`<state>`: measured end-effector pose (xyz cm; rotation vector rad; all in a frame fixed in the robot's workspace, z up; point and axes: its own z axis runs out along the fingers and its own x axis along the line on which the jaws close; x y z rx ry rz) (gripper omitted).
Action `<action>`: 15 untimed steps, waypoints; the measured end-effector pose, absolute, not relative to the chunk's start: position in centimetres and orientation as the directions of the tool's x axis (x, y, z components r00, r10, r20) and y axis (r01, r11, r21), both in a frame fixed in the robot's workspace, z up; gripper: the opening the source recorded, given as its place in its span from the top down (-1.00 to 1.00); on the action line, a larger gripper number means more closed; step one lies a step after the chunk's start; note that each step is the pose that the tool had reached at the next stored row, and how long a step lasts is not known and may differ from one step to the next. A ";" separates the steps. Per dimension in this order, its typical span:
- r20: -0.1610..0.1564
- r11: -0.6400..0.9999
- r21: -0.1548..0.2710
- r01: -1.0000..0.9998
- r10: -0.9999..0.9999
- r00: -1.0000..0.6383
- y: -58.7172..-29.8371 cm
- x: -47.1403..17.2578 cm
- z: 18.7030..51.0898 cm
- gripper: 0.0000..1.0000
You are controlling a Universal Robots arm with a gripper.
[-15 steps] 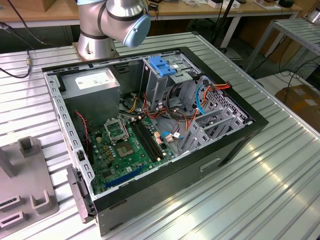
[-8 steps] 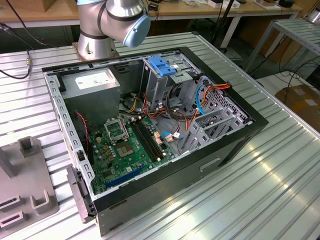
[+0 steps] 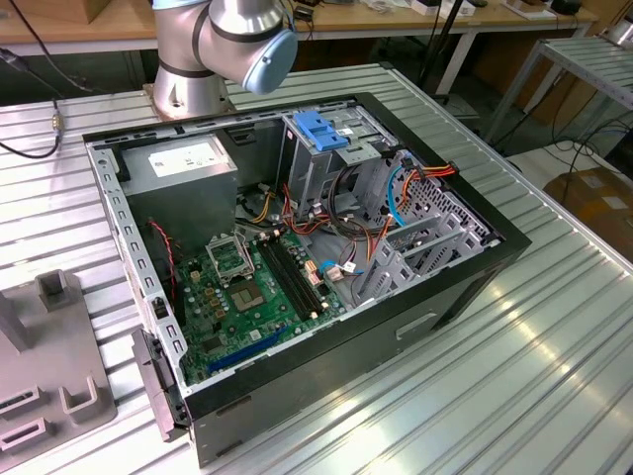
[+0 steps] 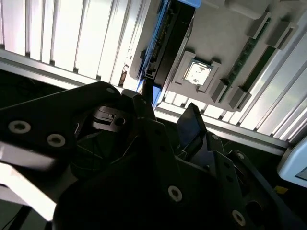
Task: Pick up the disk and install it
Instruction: 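Pick up the disk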
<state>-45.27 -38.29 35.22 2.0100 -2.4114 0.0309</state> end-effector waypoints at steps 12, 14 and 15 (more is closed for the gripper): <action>0.013 0.080 -0.014 -0.997 -0.997 -0.081 -37.2 -45.8 34.3 0.04; 0.013 0.079 -0.015 -0.997 -0.997 -0.079 -37.1 -46.4 34.1 0.04; 0.013 0.079 -0.015 -0.997 -0.997 -0.079 -37.1 -46.5 34.1 0.04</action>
